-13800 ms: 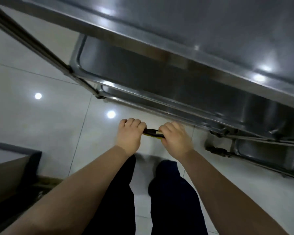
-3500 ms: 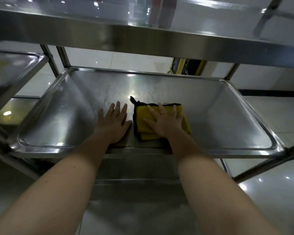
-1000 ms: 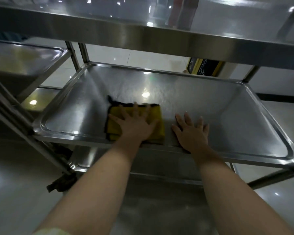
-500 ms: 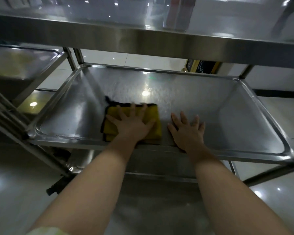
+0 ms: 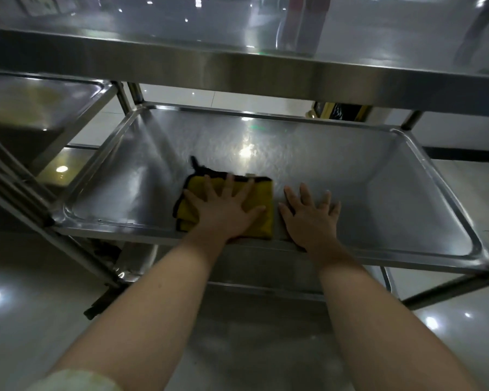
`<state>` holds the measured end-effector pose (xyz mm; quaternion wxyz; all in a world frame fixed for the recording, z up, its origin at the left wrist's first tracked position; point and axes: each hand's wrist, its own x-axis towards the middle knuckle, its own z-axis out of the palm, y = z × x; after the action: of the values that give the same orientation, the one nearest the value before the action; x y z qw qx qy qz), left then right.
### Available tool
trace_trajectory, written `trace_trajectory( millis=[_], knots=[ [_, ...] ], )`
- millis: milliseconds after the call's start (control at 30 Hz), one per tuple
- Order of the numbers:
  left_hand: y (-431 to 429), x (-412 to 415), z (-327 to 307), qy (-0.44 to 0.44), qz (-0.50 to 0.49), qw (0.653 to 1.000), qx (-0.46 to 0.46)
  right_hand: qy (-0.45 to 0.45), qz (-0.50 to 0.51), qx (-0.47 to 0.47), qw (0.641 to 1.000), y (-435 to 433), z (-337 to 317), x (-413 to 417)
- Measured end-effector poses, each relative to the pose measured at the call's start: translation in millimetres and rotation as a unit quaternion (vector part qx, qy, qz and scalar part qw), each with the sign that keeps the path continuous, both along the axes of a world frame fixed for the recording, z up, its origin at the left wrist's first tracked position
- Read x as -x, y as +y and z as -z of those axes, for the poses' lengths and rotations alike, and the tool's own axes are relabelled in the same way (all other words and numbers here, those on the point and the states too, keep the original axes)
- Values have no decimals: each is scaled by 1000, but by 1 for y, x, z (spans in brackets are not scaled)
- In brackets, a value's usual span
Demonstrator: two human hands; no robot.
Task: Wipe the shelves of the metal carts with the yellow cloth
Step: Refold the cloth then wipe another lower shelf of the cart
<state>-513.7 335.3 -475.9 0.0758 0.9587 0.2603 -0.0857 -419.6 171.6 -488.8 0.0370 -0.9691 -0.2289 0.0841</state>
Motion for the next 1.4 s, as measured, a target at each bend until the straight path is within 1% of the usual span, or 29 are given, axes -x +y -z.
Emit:
trace_trajectory(
  millis=[33,67,133,200,267,300,333,367,400,467,533,600,633,700,767,800,833,900,933,967,1067,1133,1200,1267,1333,1367,1400],
  knots=[
    [-4,1,2,10,30,999,-3,2,-2,1,1000,-2,0,-2],
    [1,9,1,1,49,999,-11,6,-5,1,1000,-3,0,-2],
    [38,40,4,-19,48,998,-40,7,-7,-8,1000,-4,0,-3],
    [88,71,1,2,5,998,-65,6,-5,-14,1000,-2,-1,-2],
    [133,88,3,31,-116,992,-49,3,-3,-15,1000,2,0,0],
    [141,87,2,25,-185,982,-29,0,-2,-14,1000,4,0,2],
    [139,78,3,20,-210,977,-23,-4,-2,-12,1000,5,1,3],
    [126,62,5,15,-210,978,-16,-8,-2,-11,1000,6,2,4],
    [102,43,7,7,-191,981,-10,-11,-2,-9,1000,6,2,4],
    [46,11,7,-8,-118,993,12,-9,1,-6,1000,4,2,1],
    [-1,0,0,9,-38,999,-1,-8,2,-6,1000,0,3,-2],
    [2,16,4,3,7,1000,-17,-5,-2,-4,1000,-5,4,-5],
    [14,29,3,-6,7,1000,-12,-4,-4,-6,1000,-6,3,-5],
    [67,59,8,-22,-17,999,-25,-3,-6,-15,1000,-7,3,-4],
    [126,83,11,28,-50,997,-43,0,-5,-22,1000,-4,2,-3],
    [151,90,12,39,-85,994,-56,1,-6,-23,1000,-2,1,-2],
    [161,93,11,28,-150,987,-42,0,-7,-20,1000,0,1,-1],
    [144,77,10,-20,-247,969,-16,-6,-4,-9,1000,4,1,2],
    [125,61,8,-30,-251,967,-7,-9,0,-4,1000,5,1,2],
    [96,44,0,-32,-229,973,6,-11,2,2,1000,6,0,2],
    [14,7,0,-32,-84,996,-1,-4,4,3,1000,3,-2,-1],
    [-10,4,3,-9,-24,1000,-7,5,0,4,1000,-3,-4,-3],
    [10,23,4,-16,9,1000,-14,18,-2,3,1000,-7,-6,-2],
    [55,55,5,-23,-1,1000,-16,22,-5,-3,1000,-7,-8,1],
    [103,87,-3,35,-7,998,-54,25,-10,-8,1000,-4,-10,3],
    [117,100,-11,60,-22,996,-56,29,-11,-9,999,-3,-11,4],
    [128,108,-16,53,-60,996,-27,34,-7,-10,999,-1,-12,5]
  ],
)
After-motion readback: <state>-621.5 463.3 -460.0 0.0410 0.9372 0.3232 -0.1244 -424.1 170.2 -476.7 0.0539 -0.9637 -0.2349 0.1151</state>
